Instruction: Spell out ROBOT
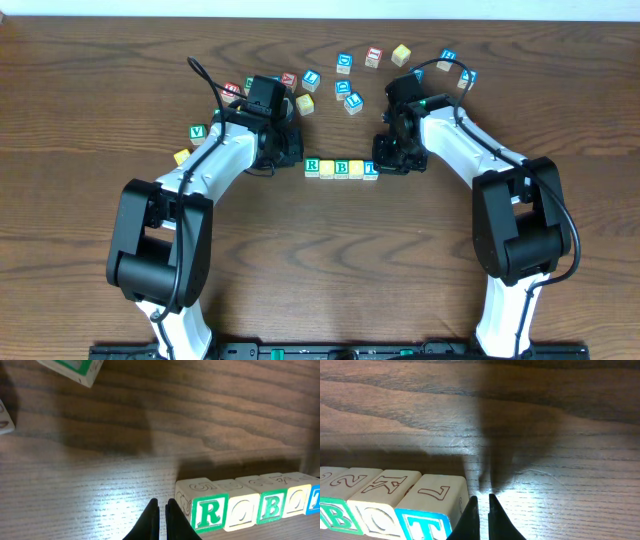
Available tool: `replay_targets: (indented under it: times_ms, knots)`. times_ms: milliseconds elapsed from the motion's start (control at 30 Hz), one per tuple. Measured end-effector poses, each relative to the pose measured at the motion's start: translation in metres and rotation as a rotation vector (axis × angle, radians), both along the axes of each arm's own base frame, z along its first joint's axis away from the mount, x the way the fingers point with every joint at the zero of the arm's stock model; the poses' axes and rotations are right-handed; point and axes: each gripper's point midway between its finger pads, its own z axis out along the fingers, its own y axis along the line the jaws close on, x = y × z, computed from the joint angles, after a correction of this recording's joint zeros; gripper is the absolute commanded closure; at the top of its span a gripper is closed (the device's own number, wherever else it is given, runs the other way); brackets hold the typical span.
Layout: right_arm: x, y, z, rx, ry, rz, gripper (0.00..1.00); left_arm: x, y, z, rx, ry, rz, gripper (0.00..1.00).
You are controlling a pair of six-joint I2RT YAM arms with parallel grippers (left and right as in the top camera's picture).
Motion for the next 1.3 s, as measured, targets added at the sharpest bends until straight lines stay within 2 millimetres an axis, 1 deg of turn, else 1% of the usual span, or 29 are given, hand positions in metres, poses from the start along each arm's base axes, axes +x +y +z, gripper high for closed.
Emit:
replay_targets:
  times_ms: [100, 333, 633, 867, 1300]
  knots:
    - [0.001, 0.0, 0.0, 0.001, -0.003, 0.0, 0.97, 0.003, -0.001, -0.001, -0.001, -0.011, -0.005, 0.93]
    - [0.0, 0.011, 0.0, 0.007, -0.019, 0.025, 0.96, -0.002, -0.003, -0.023, -0.008, 0.044, -0.014, 0.93]
    - [0.001, 0.015, 0.001, 0.01, -0.027, 0.028, 0.96, -0.005, -0.009, -0.022, -0.041, 0.053, -0.036, 0.93]
    - [0.009, 0.016, 0.001, 0.014, -0.056, 0.02, 0.95, -0.004, -0.008, -0.022, -0.04, 0.05, -0.039, 0.93]
    - [0.019, 0.016, 0.002, 0.011, -0.103, 0.009, 0.94, 0.009, -0.009, -0.018, -0.052, 0.001, -0.024, 0.93]
